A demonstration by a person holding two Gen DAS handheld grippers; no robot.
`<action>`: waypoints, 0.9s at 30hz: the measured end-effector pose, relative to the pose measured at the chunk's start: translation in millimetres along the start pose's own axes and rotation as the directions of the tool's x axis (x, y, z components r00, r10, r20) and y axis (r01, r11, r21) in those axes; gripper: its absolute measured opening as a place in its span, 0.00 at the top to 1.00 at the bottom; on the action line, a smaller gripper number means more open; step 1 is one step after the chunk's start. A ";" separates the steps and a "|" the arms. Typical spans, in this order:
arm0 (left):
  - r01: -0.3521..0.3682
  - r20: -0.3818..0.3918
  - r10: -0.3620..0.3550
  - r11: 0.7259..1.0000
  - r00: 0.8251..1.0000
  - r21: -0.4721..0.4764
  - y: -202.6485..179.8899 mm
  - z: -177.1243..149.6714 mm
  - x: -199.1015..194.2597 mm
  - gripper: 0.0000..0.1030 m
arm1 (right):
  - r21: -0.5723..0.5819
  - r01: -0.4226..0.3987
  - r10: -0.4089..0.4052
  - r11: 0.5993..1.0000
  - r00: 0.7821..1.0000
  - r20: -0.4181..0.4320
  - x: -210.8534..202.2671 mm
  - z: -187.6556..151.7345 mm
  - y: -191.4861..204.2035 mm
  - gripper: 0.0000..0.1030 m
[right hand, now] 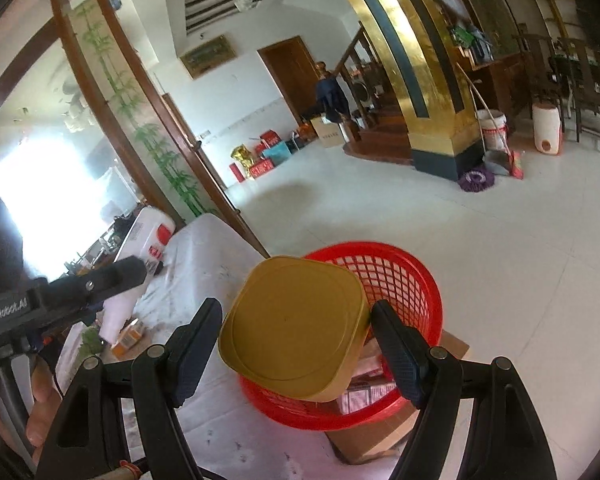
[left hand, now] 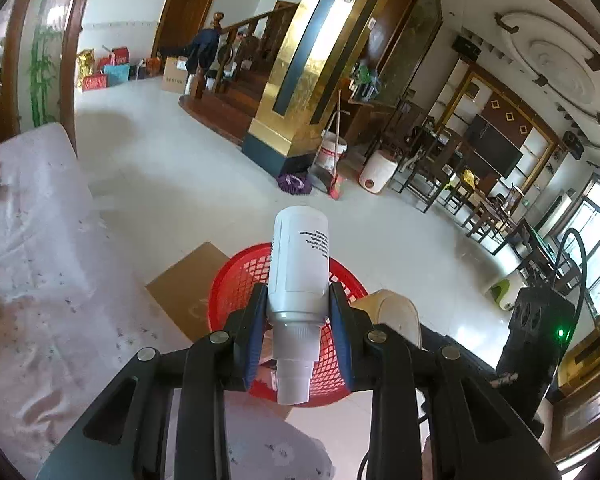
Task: Collect trash
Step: 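Open both tools over the red basket to drop the bottle and tin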
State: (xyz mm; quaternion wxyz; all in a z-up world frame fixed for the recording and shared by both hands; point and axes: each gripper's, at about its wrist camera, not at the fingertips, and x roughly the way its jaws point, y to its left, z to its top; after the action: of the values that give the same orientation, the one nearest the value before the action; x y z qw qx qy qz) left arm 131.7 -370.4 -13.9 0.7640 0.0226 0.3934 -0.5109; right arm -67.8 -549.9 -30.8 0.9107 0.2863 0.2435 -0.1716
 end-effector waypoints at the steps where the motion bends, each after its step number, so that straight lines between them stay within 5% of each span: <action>1: 0.005 -0.009 -0.005 1.000 1.000 -0.006 1.5 0.2 4.7 0.72 | 0.002 0.003 -0.003 1.000 1.000 -0.004 2.0 -1.1 -1.3 0.22; 25: 0.029 -0.171 -0.045 0.995 0.984 -0.094 20.5 -1.5 73.8 0.72 | 0.019 0.034 -0.033 0.999 0.997 -0.072 33.9 -7.2 -13.1 0.20; 27: 0.026 -0.177 -0.045 0.993 0.983 -0.111 24.8 -1.9 75.5 0.64 | 0.022 0.034 -0.032 0.999 0.996 -0.084 36.2 -7.5 -13.3 0.20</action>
State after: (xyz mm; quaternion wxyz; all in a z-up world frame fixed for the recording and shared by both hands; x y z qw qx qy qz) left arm 163.1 -415.4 -71.4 0.7164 0.0199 0.4879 -0.4983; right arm -46.6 -562.0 -61.6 0.8934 0.2996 0.2839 -0.1774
